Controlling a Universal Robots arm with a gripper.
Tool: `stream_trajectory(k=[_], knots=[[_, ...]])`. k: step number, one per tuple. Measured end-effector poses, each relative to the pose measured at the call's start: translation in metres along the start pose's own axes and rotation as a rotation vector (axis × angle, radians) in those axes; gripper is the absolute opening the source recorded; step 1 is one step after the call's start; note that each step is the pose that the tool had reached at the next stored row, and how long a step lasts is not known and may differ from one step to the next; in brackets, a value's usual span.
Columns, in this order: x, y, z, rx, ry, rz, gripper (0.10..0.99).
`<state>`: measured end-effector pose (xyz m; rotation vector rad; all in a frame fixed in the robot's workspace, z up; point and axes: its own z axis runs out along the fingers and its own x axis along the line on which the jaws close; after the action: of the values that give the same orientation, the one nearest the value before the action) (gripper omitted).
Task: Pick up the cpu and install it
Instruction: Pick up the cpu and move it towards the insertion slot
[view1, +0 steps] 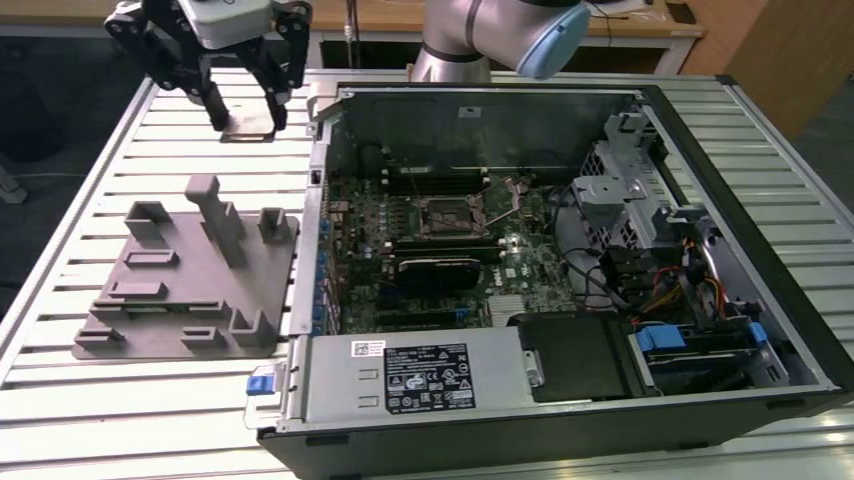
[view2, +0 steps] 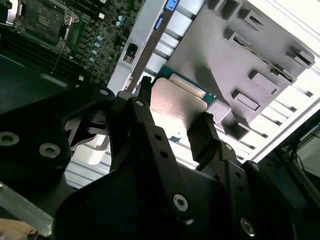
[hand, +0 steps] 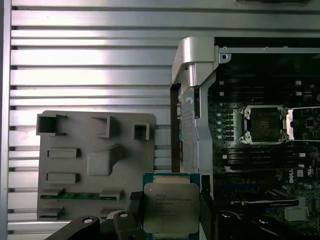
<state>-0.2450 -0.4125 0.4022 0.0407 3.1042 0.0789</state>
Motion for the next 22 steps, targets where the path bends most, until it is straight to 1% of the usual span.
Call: stream_trajectory(k=[4, 9, 22], knots=[[-0.0106, 0.0004, 0.0004, 0.000, 0.0000, 0.000, 0.541], [-0.0274, 0.0013, 0.0011, 0.000, 0.0000, 0.000, 0.541], [-0.0800, 0.0042, 0.0031, 0.000, 0.0002, 0.000, 0.541]])
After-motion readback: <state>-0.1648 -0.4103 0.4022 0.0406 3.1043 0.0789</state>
